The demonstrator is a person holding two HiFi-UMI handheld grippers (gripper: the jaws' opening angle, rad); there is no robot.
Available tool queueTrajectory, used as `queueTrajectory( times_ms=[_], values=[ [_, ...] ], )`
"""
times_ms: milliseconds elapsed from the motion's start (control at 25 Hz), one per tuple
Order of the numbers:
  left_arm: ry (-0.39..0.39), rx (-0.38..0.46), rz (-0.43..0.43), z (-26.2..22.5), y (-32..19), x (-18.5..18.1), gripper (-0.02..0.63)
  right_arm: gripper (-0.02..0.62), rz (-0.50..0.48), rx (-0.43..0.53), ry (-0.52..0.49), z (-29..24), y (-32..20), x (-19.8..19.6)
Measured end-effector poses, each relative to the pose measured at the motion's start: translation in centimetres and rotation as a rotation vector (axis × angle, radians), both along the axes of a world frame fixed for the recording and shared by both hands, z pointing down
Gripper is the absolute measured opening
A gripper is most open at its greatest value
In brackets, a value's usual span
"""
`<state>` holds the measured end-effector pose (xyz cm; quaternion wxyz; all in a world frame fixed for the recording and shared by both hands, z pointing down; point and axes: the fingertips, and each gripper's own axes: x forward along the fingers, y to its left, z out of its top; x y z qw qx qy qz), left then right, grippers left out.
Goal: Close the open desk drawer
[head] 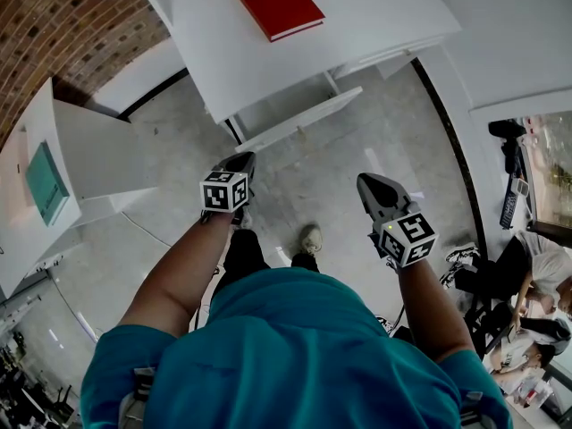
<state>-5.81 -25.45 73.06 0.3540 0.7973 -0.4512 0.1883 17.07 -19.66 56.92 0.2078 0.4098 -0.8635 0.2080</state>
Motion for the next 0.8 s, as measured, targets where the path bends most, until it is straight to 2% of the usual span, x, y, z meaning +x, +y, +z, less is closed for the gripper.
queueTrajectory(
  times_ms=[520, 800],
  values=[
    [-0.009, 0.019, -0.051, -0.2, -2.9, -1.4, 0.015, 0.021, 0.022, 0.022, -0.007, -0.6, -1.9, 0.4],
    [-0.024, 0.032, -0.049, 0.0, -4.2, -1.7, 0.015, 0.021, 0.028, 0.035, -0.006, -0.7, -3.2, 0.7]
  ],
)
